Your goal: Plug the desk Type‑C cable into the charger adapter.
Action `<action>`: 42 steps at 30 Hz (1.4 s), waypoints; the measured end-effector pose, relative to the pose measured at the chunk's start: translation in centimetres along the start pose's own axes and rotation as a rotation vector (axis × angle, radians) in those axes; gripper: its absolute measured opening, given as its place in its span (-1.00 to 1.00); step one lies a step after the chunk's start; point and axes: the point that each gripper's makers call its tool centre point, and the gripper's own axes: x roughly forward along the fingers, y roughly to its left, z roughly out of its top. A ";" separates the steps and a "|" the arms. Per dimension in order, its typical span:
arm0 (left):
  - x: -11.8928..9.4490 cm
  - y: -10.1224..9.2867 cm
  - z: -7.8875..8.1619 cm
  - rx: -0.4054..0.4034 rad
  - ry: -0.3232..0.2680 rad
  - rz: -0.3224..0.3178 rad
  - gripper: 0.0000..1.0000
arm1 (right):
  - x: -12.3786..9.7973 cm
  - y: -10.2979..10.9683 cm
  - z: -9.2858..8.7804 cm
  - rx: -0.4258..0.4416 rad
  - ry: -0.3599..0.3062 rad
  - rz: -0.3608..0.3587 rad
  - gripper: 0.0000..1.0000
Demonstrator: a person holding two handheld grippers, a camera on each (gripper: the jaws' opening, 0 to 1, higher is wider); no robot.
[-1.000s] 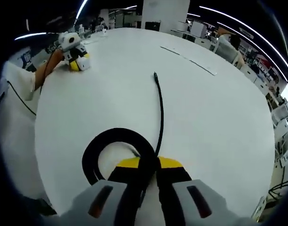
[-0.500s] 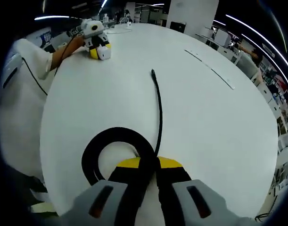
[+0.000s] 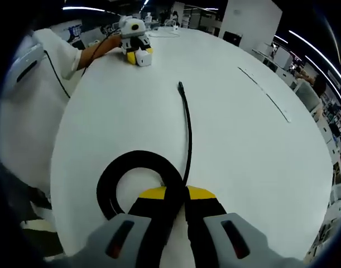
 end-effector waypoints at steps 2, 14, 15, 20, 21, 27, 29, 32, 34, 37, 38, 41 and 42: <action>0.0 0.0 0.0 0.000 0.000 0.000 -0.49 | 0.0 0.1 0.1 -0.026 -0.002 0.011 -0.79; 0.0 0.0 0.0 0.001 0.000 -0.001 -0.49 | 0.2 0.7 0.3 -0.151 0.039 0.085 -0.79; 0.0 0.0 0.0 0.001 0.000 -0.002 -0.49 | 0.2 0.8 0.3 -0.162 0.041 0.093 -0.79; 0.0 0.0 0.0 0.004 0.000 -0.004 -0.49 | 0.3 1.1 0.4 -0.195 0.059 0.123 -0.79; 0.0 0.0 0.0 0.004 0.000 -0.004 -0.49 | 0.4 1.1 0.4 -0.198 0.062 0.126 -0.79; 0.0 -0.2 0.0 0.008 -0.001 -0.009 -0.49 | 0.4 1.1 0.4 -0.192 0.059 0.128 -0.79; 0.0 -0.3 0.0 0.009 0.000 -0.010 -0.49 | 0.4 1.1 0.4 -0.188 0.053 0.126 -0.79; 0.0 -0.4 0.0 0.010 0.000 -0.012 -0.49 | 0.4 1.1 0.4 -0.181 0.043 0.123 -0.79; 0.0 -0.4 0.0 0.011 0.000 -0.012 -0.49 | 0.4 1.2 0.4 -0.182 0.042 0.118 -0.77; 0.0 -0.4 0.0 0.012 0.001 -0.011 -0.49 | 0.3 1.1 0.5 -0.193 0.048 0.089 -0.74; 0.0 -0.4 0.0 0.013 0.001 -0.011 -0.49 | 0.3 1.1 0.5 -0.191 0.049 0.084 -0.74; 0.0 -0.4 0.0 0.014 0.002 -0.010 -0.49 | 0.3 0.8 0.5 -0.178 0.051 0.060 -0.67; -0.1 -0.4 0.0 0.014 0.002 -0.010 -0.49 | 0.3 0.7 0.6 -0.165 0.046 0.043 -0.61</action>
